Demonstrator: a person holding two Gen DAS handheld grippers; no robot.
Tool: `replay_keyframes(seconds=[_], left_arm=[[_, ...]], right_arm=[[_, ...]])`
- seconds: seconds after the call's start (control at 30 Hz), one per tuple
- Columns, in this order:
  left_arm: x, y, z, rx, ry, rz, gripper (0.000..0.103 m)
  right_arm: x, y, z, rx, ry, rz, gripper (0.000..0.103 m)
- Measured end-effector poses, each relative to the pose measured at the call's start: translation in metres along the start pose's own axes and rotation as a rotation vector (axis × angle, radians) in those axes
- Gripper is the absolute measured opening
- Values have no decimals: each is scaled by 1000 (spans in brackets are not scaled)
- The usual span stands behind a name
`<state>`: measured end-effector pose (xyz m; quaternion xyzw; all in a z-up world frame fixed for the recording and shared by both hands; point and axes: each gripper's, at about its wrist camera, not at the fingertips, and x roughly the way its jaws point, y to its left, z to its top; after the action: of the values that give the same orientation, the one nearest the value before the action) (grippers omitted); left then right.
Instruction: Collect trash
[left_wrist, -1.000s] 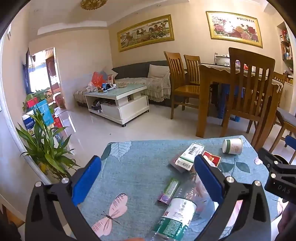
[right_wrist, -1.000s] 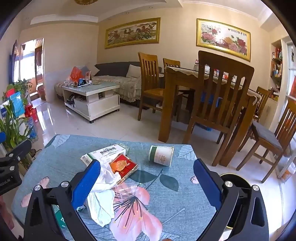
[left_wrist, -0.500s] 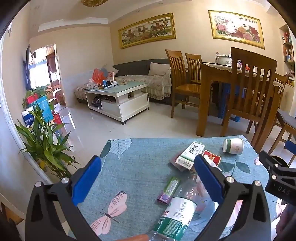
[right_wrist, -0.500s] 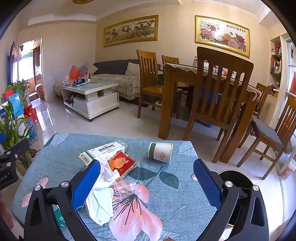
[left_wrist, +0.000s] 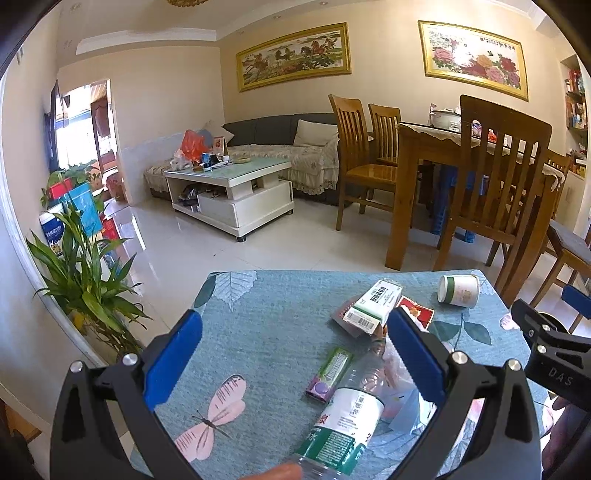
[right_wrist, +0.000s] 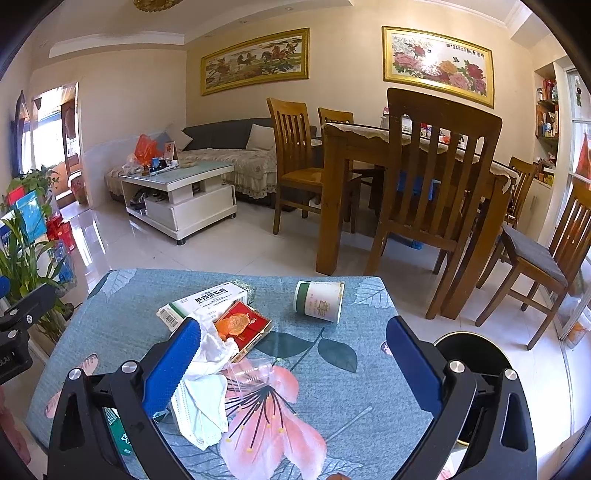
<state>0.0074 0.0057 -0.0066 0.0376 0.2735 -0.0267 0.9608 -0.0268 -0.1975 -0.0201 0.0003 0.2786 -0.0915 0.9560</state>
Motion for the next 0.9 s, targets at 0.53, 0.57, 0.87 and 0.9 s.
replay_keyframes(seconds=[0.53,0.57,0.87,0.9], left_arm=[[5,-3,-2,-11,13,2,100],[5,-2,-2,-11,12,1,100],[4,0,-2,-19,13,-5,100],[3,0,-2,-19,13,-6,100]], right_arm=[[-1,1,1,4,1,5,100],[-1,0,1,6,1,7,100],[-1,-1,1,12,-1,9,100],[-1,-2,1,11,0,8,100]])
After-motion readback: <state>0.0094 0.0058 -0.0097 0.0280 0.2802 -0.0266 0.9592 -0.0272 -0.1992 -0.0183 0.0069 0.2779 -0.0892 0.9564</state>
